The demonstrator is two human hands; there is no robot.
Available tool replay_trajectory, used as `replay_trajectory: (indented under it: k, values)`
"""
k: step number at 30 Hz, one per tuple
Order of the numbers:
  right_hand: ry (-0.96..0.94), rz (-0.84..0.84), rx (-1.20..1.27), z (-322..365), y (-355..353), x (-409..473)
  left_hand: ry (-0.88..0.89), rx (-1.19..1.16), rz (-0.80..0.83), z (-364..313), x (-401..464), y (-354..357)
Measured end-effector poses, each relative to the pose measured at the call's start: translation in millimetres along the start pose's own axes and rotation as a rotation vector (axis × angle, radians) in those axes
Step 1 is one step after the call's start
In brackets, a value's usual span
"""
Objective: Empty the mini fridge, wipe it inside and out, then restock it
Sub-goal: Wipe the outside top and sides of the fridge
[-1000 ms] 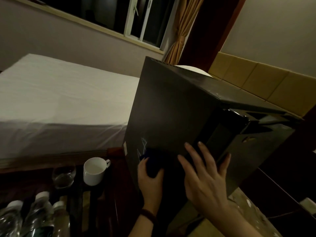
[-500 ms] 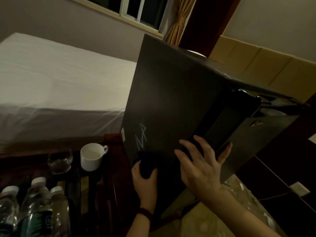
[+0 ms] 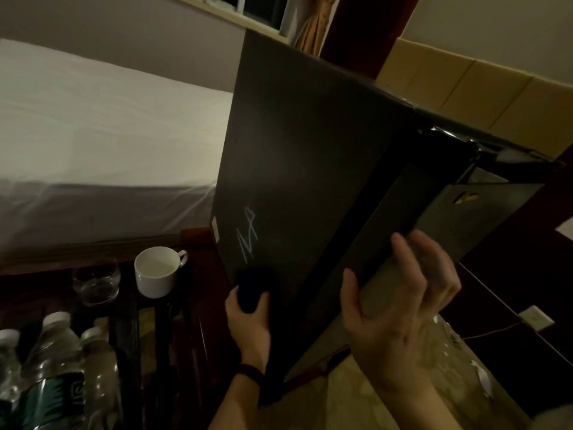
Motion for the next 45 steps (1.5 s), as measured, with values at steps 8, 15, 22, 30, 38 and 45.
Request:
replay_trajectory:
  k: [8,15,22,30,38,45]
  values:
    - [0.004,-0.041,-0.046,-7.4,30.3,-14.9,0.192,-0.071,0.105,-31.4,-1.7,9.4]
    - [0.003,-0.071,-0.024,-7.2,33.9,-17.3,0.384,0.007,0.141,-45.4,28.8,10.9]
    - [0.005,-0.085,-0.047,-8.9,43.1,-17.1,0.134,0.04,0.07,-43.1,59.2,8.9]
    - [0.02,-0.134,-0.068,-7.0,47.4,-16.8,0.645,0.007,0.189,-109.9,77.6,31.5]
    - [0.034,-0.139,-0.079,-6.8,49.5,-19.8,0.05,0.107,-0.014,-34.7,105.9,8.1]
    - [0.024,-0.148,-0.048,-7.3,49.2,-18.9,0.717,-0.096,0.241,-139.1,42.5,44.0]
Point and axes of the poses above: each hand's wrist, its own x-axis towards the middle knuckle, its own y-axis out of the palm, z = x × y, the point moved 3 cm from there along x, towards the middle knuckle, and after that the axes turned 1 degree about y, right-handed, at the moved point
